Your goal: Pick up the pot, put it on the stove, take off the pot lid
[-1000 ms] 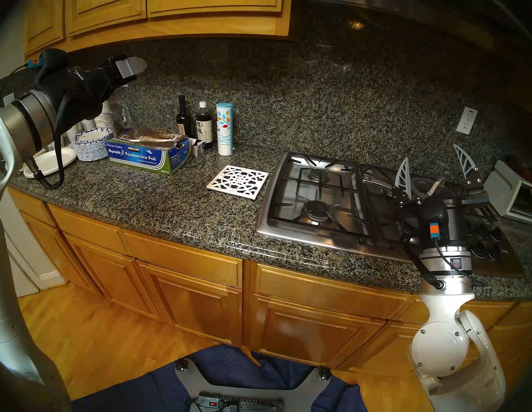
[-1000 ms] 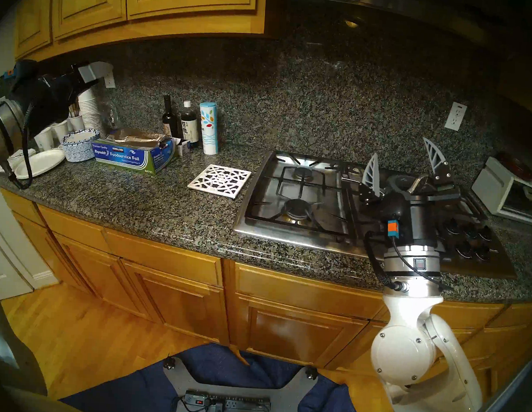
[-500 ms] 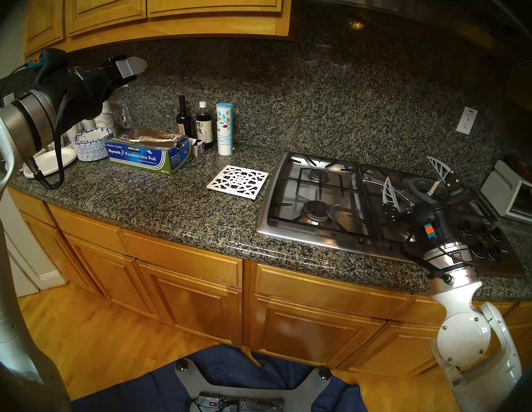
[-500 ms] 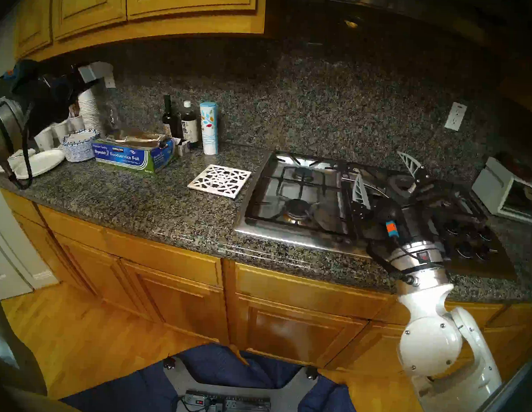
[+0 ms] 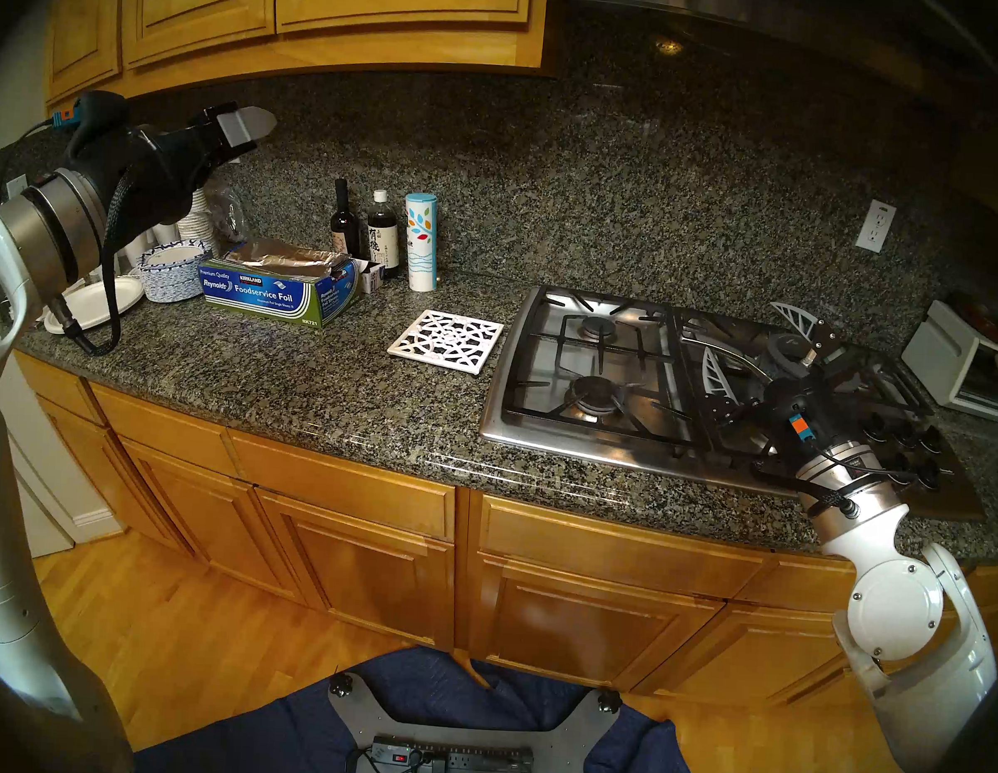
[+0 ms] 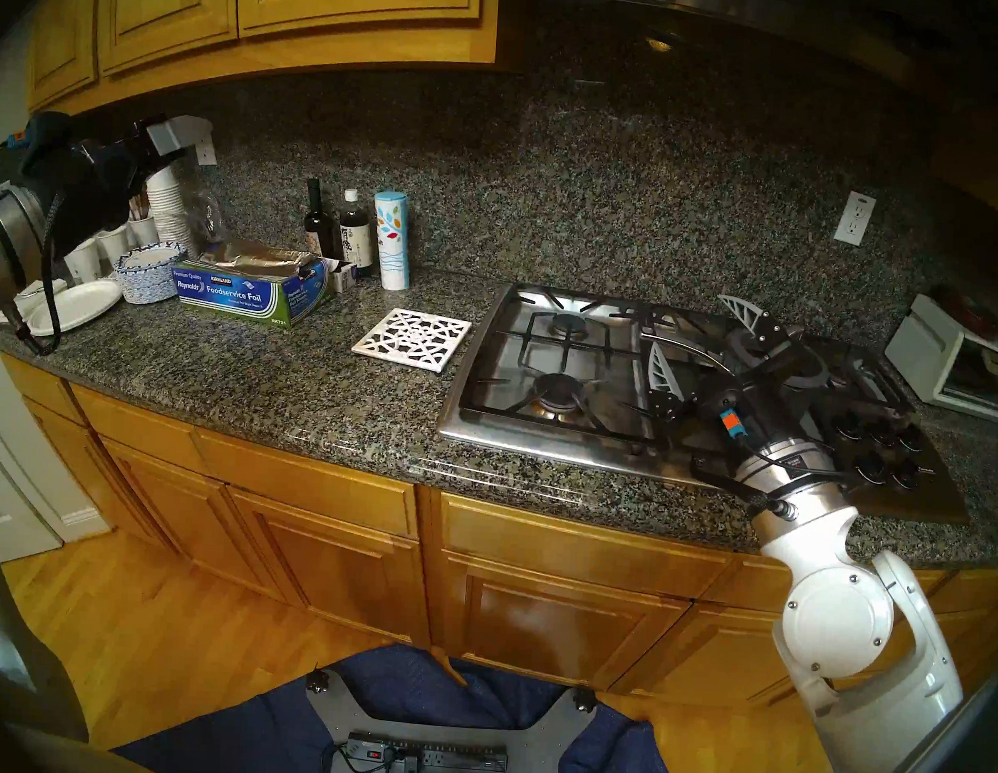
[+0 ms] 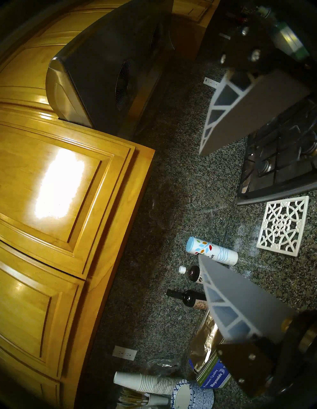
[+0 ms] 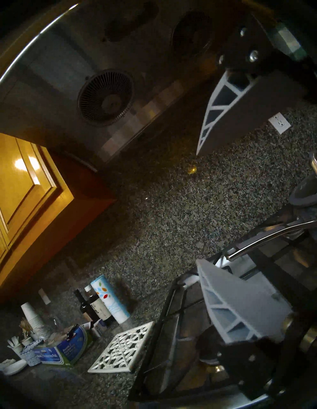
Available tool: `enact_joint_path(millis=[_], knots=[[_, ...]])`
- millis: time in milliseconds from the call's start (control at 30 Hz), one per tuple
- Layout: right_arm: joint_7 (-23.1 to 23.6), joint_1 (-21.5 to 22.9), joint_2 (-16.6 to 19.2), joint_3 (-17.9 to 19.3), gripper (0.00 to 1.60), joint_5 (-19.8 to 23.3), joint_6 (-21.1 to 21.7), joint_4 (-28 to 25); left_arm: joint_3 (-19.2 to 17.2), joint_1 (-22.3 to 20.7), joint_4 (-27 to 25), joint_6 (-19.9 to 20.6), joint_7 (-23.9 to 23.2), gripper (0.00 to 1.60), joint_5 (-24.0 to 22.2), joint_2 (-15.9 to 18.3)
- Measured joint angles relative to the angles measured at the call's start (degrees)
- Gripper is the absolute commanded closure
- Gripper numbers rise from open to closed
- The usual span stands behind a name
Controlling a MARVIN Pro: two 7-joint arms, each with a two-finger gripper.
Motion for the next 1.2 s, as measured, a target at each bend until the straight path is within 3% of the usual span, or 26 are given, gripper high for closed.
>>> enact_joint_path(millis=[267, 633, 900, 1200], knots=[[0.5, 2.47, 0.99, -1.34, 0.0, -0.15, -1.33, 3.84, 0.0, 0.0, 0.0, 0.0, 0.0, 0.0, 0.0, 0.01], [0.65, 4.23, 1.56, -2.85, 0.0, -1.49, -0.92, 4.15, 0.0, 0.0, 0.0, -0.01, 0.01, 0.0, -0.01, 0.01], [0.95, 6.43, 2.58, -7.42, 0.0, -3.83, 0.98, 9.8, 0.0, 0.0, 0.01, -0.02, 0.01, 0.0, -0.01, 0.03], [1.39, 9.09, 3.44, -8.63, 0.0, -4.84, 1.26, 13.61, 0.0, 0.0, 0.01, -0.02, 0.02, 0.0, -0.02, 0.03]])
